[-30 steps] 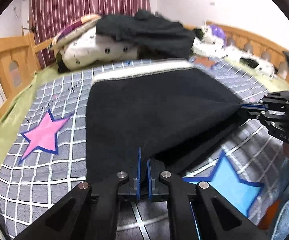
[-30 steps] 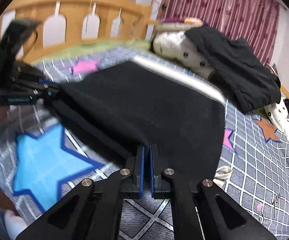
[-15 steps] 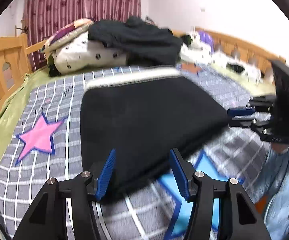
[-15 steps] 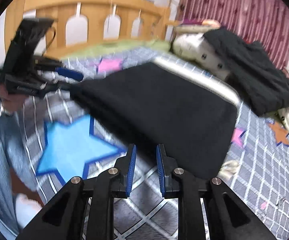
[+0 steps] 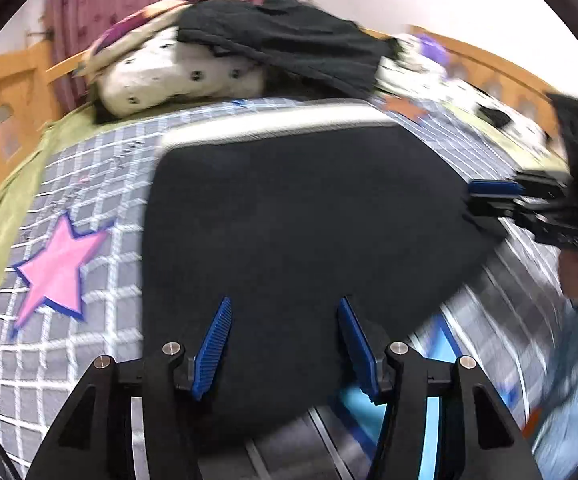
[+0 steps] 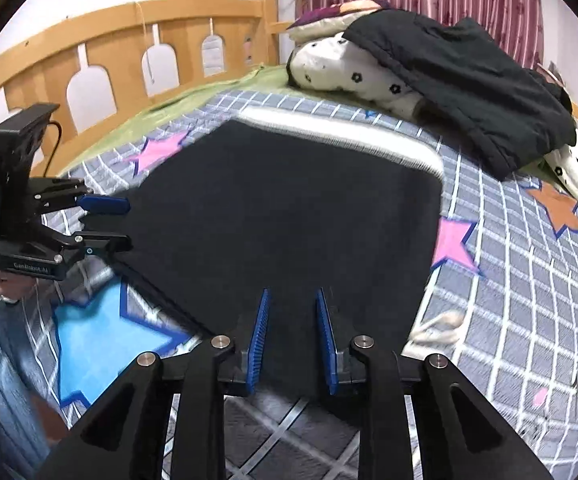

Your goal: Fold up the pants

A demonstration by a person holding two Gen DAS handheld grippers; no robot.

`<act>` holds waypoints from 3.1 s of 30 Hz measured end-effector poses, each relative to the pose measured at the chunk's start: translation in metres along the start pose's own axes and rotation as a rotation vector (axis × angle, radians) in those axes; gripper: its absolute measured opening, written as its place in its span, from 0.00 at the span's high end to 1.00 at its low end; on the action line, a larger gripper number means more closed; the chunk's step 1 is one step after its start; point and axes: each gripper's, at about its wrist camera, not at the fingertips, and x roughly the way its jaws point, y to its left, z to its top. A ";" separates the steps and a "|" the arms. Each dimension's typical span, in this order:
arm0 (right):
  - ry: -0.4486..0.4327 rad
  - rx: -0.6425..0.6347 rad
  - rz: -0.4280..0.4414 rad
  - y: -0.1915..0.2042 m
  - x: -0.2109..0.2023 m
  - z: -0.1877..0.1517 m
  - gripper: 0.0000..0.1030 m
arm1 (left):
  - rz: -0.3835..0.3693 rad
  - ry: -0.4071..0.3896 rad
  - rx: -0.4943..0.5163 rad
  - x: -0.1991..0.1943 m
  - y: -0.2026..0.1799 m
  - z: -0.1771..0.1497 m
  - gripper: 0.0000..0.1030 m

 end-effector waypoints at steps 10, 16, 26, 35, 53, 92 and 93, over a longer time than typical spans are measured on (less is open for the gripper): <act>-0.029 0.210 -0.176 -0.073 0.061 0.091 0.64 | 0.164 0.041 -0.045 0.073 0.033 0.091 0.48; 0.060 0.254 -0.242 -0.099 0.108 0.088 0.64 | 0.202 0.075 -0.040 0.101 0.039 0.094 0.38; 0.097 0.324 -0.211 -0.094 0.070 0.069 0.60 | 0.130 0.184 -0.214 0.069 0.066 0.055 0.38; 0.135 0.373 -0.254 -0.031 0.003 -0.016 0.53 | 0.152 0.137 -0.254 -0.015 0.025 -0.047 0.37; -0.105 0.336 -0.362 0.061 -0.174 -0.016 0.10 | 0.288 -0.092 -0.219 -0.178 -0.051 -0.039 0.20; -0.067 0.311 -0.430 0.077 -0.178 -0.019 0.05 | 0.325 -0.045 -0.229 -0.173 -0.062 -0.040 0.20; -0.067 0.311 -0.431 0.078 -0.178 -0.018 0.05 | 0.326 -0.046 -0.228 -0.173 -0.062 -0.041 0.20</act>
